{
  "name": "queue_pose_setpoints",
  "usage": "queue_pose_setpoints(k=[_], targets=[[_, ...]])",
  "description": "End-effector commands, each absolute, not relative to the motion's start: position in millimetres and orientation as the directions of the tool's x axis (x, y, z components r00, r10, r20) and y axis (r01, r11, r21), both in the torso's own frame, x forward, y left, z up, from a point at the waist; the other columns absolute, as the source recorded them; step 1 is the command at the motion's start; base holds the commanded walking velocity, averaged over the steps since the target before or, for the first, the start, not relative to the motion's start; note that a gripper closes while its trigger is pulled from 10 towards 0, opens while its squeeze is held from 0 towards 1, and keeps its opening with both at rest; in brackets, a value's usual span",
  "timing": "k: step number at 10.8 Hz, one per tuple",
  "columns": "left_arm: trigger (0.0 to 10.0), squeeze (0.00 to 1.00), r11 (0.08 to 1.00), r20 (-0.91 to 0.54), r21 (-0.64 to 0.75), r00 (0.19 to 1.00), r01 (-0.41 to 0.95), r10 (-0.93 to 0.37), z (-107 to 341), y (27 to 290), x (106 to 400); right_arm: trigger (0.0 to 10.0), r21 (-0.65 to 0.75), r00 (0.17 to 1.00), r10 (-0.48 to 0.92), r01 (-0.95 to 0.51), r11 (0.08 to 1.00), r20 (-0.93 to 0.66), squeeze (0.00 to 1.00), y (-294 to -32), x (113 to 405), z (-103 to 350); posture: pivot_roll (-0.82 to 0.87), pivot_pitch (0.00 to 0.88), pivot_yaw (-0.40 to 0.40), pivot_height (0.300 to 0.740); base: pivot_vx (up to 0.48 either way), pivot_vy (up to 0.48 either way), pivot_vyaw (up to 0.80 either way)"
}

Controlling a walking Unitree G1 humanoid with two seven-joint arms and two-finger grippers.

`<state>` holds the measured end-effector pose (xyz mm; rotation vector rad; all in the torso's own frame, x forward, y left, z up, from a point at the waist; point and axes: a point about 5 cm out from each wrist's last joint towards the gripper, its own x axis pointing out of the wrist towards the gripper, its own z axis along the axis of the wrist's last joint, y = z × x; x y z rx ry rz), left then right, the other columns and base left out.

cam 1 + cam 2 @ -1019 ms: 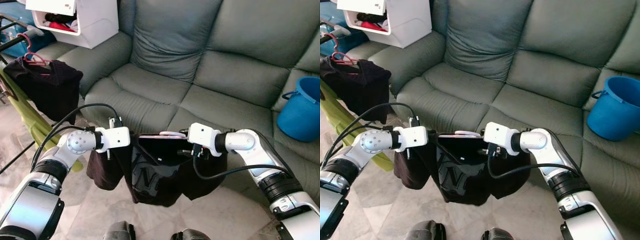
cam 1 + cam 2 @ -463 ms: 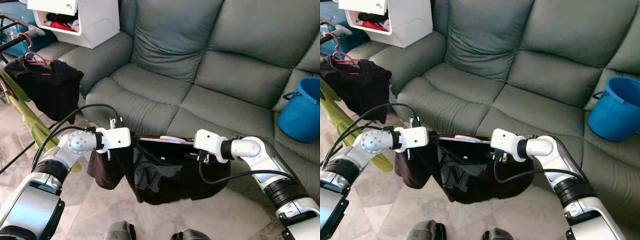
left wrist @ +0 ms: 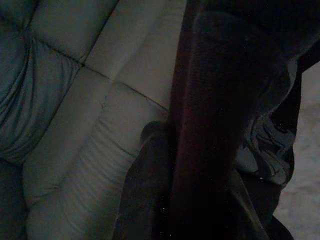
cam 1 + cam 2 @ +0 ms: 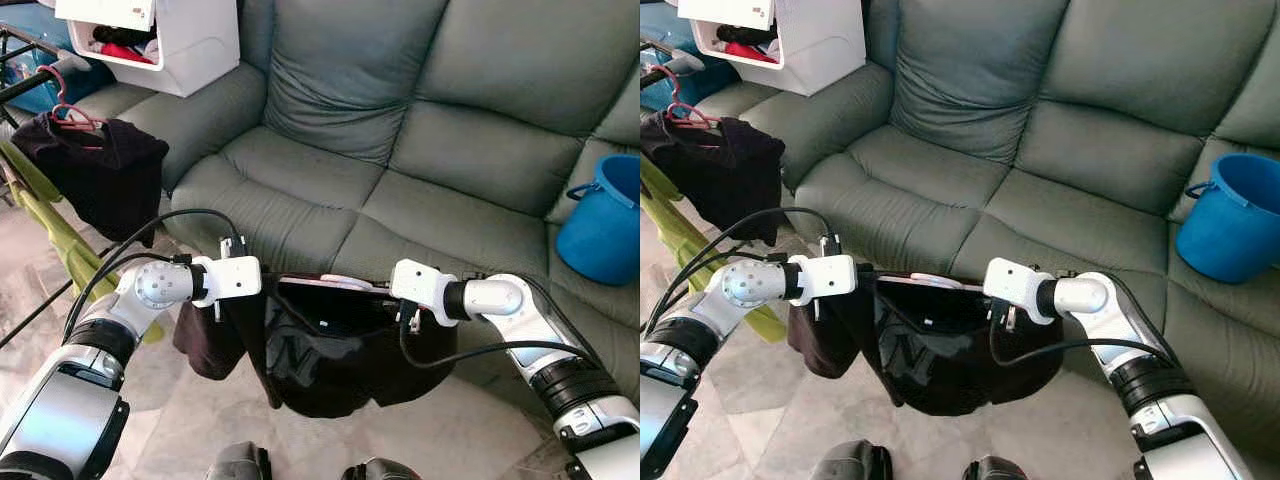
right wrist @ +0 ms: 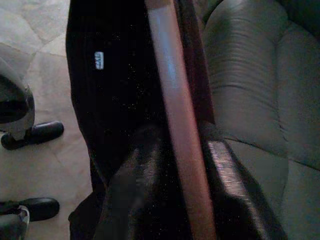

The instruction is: Hang hanger

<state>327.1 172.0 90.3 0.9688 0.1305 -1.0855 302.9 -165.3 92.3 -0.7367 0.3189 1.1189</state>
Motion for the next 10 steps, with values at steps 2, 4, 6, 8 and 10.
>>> queue_pose_setpoints(k=[2,4,6,8,10], targets=[[0.0,0.0,0.142,-0.464,0.642,0.53,0.753,-0.71,105.9,168.2,334.7,0.0,-0.356,0.404,0.703,-0.907,0.225,-0.585,0.0,-164.2,300.1,89.1,-0.09,0.0,-0.037,0.74,0.0,0.0,0.0],[0.0,0.0,0.147,-0.461,0.642,0.532,0.752,-0.71,105.8,167.5,334.9,0.0,-0.365,0.434,0.724,-0.892,0.265,-0.536,0.0,-159.2,303.2,92.4,-0.09,0.0,-0.041,0.74,0.0,0.0,0.0],[0.0,0.0,0.162,-0.449,0.657,0.555,0.736,-0.7,106.6,167.8,336.6,0.0,-0.447,0.567,0.756,-0.797,0.406,-0.326,0.0,-148.0,318.7,117.9,-0.09,0.0,-0.041,0.74,0.0,0.0,0.0],[0.0,0.0,0.242,-0.358,0.749,0.683,0.617,-0.637,120.9,171.8,350.1,0.0,-0.463,0.588,0.77,-0.77,0.438,-0.249,0.0,-142.4,321.4,128.6,-0.1,0.0,-0.04,0.74,0.0,0.0,0.0],[3.6,0.0,0.279,-0.259,0.834,0.783,0.477,-0.565,139.1,178.1,362.5,0.0,-0.47,0.574,0.79,-0.77,0.432,-0.215,0.0,-131.7,315.9,126.4,-0.1,0.0,-0.041,0.74,0.0,0.0,0.0]])
